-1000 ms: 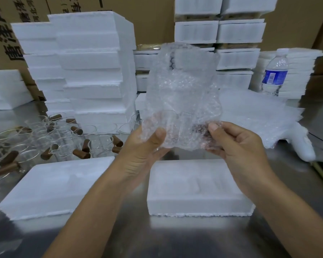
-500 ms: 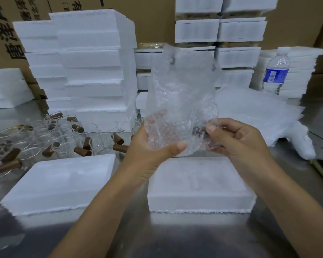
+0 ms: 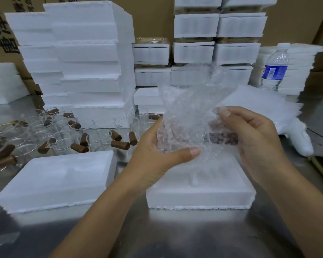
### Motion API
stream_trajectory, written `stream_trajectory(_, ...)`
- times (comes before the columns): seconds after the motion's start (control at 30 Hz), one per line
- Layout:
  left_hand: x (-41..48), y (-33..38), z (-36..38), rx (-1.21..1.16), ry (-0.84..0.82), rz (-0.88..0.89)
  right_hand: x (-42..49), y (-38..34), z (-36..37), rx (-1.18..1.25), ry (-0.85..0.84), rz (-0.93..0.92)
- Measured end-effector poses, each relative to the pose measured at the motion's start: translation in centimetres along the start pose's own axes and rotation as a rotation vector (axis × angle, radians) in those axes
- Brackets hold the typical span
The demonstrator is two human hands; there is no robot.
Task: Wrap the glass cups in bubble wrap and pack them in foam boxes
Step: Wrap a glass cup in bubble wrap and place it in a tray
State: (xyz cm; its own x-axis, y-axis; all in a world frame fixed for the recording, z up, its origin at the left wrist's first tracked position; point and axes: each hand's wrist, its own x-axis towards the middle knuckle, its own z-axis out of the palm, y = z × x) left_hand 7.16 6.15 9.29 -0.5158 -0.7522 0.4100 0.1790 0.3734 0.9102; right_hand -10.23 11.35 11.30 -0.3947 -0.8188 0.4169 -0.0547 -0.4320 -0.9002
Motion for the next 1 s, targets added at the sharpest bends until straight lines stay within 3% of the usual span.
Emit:
stream_trajectory(0.43,-0.1,0.2,0.4,0.136,-0.130,-0.026,-0.5,0.3,0.2,-0.202,0.066,-0.174)
stream_trajectory(0.6,-0.1,0.4,0.3,0.117,-0.134,-0.014,-0.9,0.0,0.8,-0.178,-0.054,-0.204)
stream_trajectory(0.87,0.0,0.4,0.3,0.038,-0.009,0.002,-1.3,-0.1,1.1,-0.670,-0.315,-0.448)
stream_trajectory(1.0,-0.1,0.4,0.7,0.082,-0.009,0.030,-1.4,0.4,1.1,-0.751,-0.355,-0.470)
